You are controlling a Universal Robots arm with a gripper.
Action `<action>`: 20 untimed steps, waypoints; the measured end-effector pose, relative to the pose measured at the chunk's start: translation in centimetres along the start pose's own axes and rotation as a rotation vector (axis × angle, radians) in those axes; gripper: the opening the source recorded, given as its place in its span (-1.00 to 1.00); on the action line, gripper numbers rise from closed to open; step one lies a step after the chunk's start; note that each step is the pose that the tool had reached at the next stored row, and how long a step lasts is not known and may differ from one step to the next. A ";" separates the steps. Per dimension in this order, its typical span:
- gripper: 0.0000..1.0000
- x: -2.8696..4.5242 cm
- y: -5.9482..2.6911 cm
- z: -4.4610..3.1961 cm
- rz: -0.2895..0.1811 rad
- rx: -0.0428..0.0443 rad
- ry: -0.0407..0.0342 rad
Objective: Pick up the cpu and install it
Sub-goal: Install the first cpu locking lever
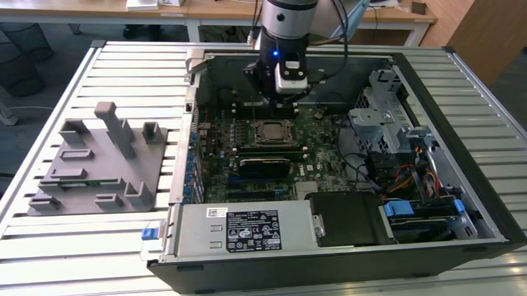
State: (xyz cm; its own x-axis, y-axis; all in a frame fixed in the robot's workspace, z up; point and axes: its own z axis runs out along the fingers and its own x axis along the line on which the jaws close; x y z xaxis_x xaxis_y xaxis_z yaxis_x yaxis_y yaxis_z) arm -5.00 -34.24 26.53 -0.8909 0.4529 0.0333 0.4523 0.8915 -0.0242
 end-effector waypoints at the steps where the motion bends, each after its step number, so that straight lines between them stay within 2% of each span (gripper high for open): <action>1: -0.79 0.05 -0.02 0.01 -0.010 0.0003 -0.0003; 5: -0.79 0.23 -0.12 0.04 -0.052 0.0022 -0.0015; 10: -0.79 0.24 -0.12 0.12 -0.140 0.0050 -0.0037; 12: -0.79 0.36 -0.19 0.16 -0.156 0.0048 -0.0042; 14: -0.79 0.56 -0.28 0.23 -0.159 -0.0072 -0.0025; 16: -0.79 0.61 -0.31 0.27 -0.171 -0.0235 0.0041; 20: -0.79 0.62 -0.31 0.36 -0.211 -0.0331 0.0065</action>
State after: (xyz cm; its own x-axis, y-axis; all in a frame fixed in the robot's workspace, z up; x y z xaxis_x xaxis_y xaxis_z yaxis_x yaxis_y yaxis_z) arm -5.71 -34.24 26.20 -0.9657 0.2566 0.0406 0.2574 0.9662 0.0168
